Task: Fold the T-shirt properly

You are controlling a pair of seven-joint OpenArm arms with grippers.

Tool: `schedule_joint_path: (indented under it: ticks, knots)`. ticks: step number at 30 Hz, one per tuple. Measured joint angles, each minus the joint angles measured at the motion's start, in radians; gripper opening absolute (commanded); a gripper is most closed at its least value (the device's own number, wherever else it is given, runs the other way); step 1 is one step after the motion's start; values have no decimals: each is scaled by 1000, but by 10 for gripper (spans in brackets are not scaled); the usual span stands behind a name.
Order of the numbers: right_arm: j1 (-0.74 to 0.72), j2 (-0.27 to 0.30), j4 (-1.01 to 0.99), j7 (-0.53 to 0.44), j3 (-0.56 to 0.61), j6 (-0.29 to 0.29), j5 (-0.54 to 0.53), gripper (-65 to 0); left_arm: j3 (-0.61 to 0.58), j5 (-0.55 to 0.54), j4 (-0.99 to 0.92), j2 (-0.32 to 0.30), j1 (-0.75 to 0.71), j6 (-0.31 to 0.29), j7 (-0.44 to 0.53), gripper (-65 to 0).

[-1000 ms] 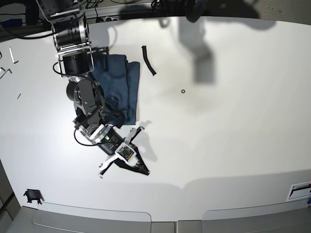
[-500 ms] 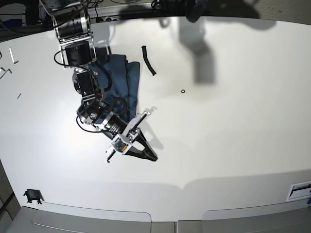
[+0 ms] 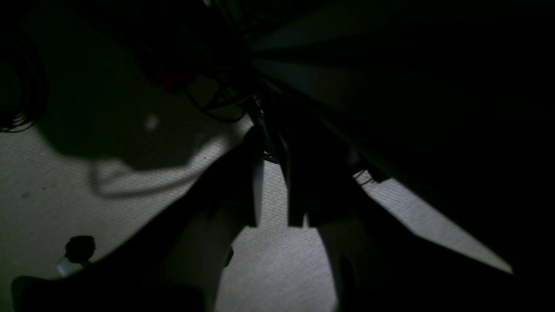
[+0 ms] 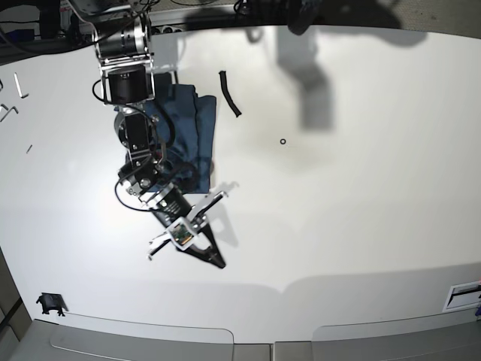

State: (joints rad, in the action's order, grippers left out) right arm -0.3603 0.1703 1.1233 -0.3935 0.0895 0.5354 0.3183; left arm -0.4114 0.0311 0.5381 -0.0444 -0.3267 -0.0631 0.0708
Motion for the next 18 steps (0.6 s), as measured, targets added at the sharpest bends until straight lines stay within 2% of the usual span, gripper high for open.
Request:
schedule_joint_path:
  ticks: [2,5,8,11,18]
  knots:
    - [0,-18,0,11,-71,-69,-2,-650,0,0,0,0,0,0,0,-569]
    - [-3,-33,0,82,-161,-169,-4,-650,0,0,0,0,0,0,0,-569]
    - [-1,-35,0,130,-213,-229,-4,-650,0,0,0,0,0,0,0,-569]
    - [-3,-29,0,129,-243,-294,-4,-650,0,0,0,0,0,0,0,-569]
    - [-2,-18,0,218,-255,-543,-8,-650,0,0,0,0,0,0,0,-569]
